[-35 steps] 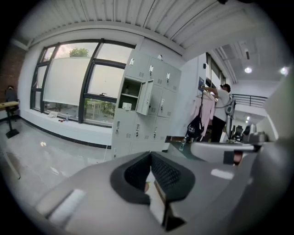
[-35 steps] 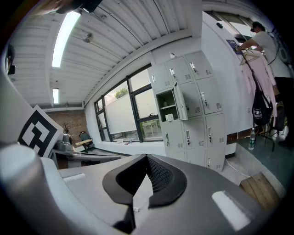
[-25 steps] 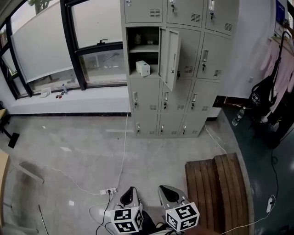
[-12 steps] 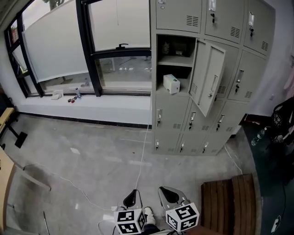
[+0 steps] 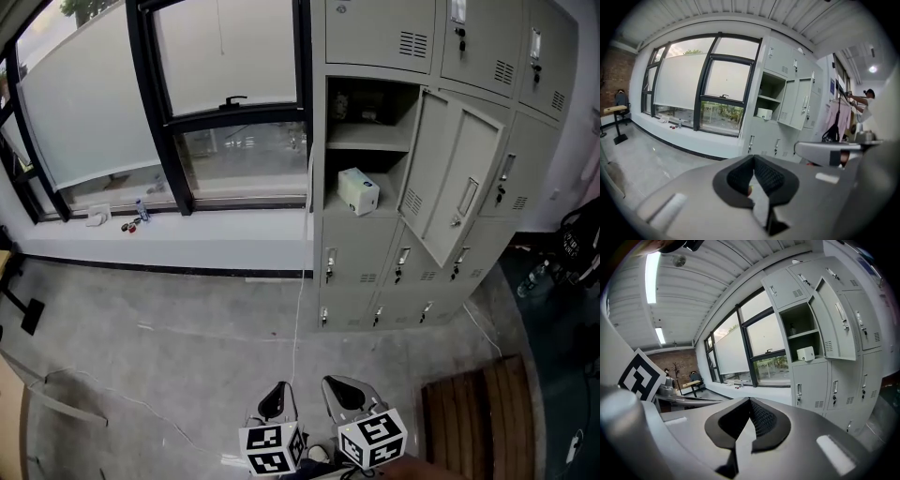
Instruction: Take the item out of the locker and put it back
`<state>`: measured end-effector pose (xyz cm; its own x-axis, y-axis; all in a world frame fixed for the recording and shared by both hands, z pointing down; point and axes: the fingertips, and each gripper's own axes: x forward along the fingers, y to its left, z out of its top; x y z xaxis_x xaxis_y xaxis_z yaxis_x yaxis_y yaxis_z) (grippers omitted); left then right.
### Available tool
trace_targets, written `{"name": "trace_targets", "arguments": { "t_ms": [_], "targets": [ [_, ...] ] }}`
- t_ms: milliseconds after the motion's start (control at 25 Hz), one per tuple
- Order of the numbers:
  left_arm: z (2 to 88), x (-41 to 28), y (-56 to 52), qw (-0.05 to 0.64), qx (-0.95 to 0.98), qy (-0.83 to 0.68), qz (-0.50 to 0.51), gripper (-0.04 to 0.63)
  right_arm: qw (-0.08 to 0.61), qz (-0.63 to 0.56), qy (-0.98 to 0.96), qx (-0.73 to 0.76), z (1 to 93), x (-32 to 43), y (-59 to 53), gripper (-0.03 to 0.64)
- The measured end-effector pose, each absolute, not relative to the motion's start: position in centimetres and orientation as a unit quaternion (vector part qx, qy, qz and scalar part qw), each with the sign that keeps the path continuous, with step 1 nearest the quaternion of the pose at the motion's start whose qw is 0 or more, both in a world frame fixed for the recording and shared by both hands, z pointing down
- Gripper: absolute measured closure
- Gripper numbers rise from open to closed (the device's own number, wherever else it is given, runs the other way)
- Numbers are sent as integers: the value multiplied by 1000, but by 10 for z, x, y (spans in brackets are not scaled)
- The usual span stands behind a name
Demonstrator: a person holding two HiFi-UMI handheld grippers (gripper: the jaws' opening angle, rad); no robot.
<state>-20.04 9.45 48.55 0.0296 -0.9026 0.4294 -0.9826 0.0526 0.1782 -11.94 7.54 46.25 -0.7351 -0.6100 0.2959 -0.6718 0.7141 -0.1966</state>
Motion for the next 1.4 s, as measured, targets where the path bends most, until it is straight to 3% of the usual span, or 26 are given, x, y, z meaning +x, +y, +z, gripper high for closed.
{"name": "trace_targets", "arguments": {
  "t_ms": [680,1160,1400],
  "targets": [
    [493,-183,-117,215,720,-651,104,588,102,140,-892,416,469,-94,-145,597],
    [482,-153,-270,206,736,-637,104,588,65,93,-887,448,440,-75,-344,257],
    [485,-148,-305,212,738,-632,107,588,73,62,-875,474,432,-74,-424,189]
  ]
}}
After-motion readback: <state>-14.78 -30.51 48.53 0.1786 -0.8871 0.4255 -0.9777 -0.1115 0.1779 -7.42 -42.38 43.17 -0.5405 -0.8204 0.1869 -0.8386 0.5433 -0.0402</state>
